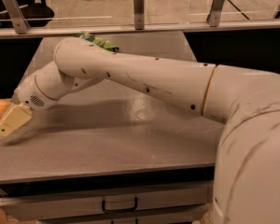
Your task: Move orange near green rice chip bag
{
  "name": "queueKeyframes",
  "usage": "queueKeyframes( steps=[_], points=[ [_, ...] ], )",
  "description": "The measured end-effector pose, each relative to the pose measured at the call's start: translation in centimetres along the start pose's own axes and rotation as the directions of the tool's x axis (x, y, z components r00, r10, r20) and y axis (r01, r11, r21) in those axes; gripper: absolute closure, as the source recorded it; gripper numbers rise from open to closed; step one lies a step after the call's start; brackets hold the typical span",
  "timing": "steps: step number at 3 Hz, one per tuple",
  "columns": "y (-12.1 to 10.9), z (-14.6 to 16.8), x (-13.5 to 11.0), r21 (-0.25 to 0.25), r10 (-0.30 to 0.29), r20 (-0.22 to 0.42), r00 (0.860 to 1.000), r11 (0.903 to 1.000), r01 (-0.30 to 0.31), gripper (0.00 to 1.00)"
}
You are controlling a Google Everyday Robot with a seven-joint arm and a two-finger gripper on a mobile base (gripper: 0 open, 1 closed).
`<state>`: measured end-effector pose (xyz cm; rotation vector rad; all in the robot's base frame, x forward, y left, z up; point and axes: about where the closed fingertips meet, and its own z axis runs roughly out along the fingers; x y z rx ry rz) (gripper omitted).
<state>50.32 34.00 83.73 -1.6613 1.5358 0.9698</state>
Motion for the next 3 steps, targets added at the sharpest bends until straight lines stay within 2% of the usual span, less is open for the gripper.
queueKeyframes(
  steps=[2, 3],
  points=[
    [-1.0, -0.3, -1.2, 0.025, 0.072, 0.050, 0.996, 0.9970, -0.073, 0.65],
    [-2.3, -3.8, -1.5, 0.095, 0.057, 0.084, 0.995, 0.9934, -0.065, 0.88]
  ],
)
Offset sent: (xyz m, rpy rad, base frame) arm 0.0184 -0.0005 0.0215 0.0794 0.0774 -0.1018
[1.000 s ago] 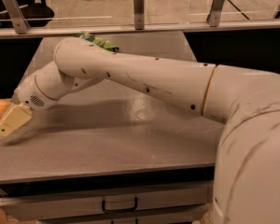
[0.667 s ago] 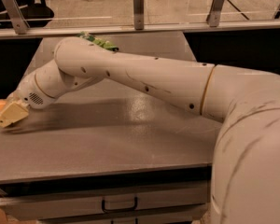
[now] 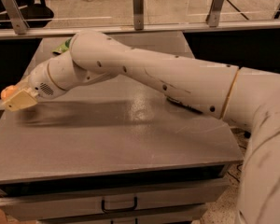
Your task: Move orange near green rice chip bag
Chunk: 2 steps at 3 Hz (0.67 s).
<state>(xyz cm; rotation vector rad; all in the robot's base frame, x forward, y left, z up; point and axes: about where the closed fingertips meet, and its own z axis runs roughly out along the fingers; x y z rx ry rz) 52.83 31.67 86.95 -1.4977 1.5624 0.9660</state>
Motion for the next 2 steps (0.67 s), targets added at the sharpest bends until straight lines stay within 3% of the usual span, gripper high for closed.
queueKeyframes(
  steps=[1, 2],
  points=[
    [0.03, 0.00, 0.08, -0.001, 0.001, -0.002, 1.000, 1.0000, -0.001, 1.00],
    [0.04, 0.00, 0.08, -0.001, 0.001, -0.002, 1.000, 1.0000, -0.001, 1.00]
  ],
)
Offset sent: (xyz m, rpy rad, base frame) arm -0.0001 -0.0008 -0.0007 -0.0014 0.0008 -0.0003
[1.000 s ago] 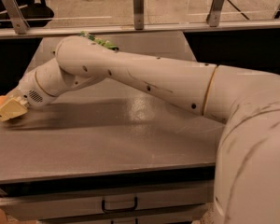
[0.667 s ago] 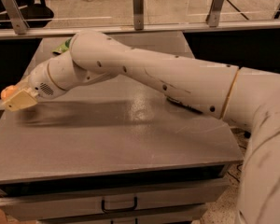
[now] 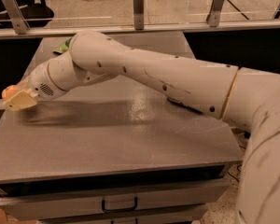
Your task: Move orange near green rice chip bag
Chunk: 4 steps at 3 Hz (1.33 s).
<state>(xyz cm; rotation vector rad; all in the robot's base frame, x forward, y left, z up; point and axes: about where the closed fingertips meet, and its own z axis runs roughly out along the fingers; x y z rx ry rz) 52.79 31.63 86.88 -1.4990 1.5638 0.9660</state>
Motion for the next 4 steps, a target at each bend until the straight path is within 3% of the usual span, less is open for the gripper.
queueKeyframes(
  steps=[1, 2, 3, 4],
  points=[
    [-0.1, -0.7, -0.2, 0.025, -0.009, -0.016, 1.000, 0.9996, 0.010, 1.00],
    [-2.2, -5.8, -0.3, 0.149, -0.042, -0.093, 0.995, 0.9873, 0.056, 1.00],
    [-5.0, -12.9, -1.2, 0.286, -0.073, -0.168, 0.983, 0.9507, 0.120, 1.00],
    [-8.6, -18.5, -0.4, 0.388, -0.054, -0.224, 0.973, 0.9109, 0.140, 1.00]
  ],
)
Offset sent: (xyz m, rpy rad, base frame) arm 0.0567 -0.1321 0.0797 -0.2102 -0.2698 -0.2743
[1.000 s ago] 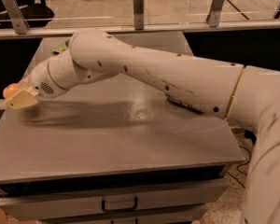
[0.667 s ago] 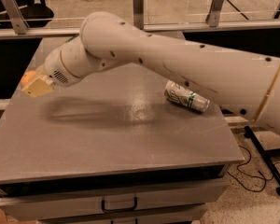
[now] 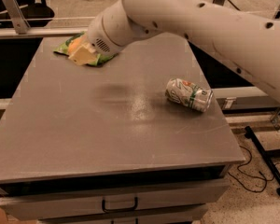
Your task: Move orange near green rice chip bag
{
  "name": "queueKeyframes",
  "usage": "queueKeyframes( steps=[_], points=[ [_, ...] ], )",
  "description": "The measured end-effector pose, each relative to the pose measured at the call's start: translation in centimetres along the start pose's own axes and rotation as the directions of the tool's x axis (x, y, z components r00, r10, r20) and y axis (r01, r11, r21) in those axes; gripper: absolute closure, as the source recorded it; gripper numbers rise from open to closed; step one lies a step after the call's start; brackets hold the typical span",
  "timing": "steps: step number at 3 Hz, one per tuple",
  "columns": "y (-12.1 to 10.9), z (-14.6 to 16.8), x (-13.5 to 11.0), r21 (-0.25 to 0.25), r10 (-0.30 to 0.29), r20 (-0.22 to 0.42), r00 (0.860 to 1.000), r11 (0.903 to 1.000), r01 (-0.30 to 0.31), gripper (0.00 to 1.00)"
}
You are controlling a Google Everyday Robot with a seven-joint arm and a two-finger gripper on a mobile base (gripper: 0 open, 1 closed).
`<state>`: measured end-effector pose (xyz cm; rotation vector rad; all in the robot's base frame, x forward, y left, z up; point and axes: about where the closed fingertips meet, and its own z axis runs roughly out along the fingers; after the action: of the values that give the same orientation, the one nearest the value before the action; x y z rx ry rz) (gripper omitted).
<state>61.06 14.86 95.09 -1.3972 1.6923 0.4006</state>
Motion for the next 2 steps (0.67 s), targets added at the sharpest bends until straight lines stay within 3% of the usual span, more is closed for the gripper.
queueKeyframes(
  steps=[2],
  points=[
    [-8.7, -0.9, 5.4, 0.106, 0.056, -0.031, 0.998, 0.9930, -0.052, 1.00]
  ],
)
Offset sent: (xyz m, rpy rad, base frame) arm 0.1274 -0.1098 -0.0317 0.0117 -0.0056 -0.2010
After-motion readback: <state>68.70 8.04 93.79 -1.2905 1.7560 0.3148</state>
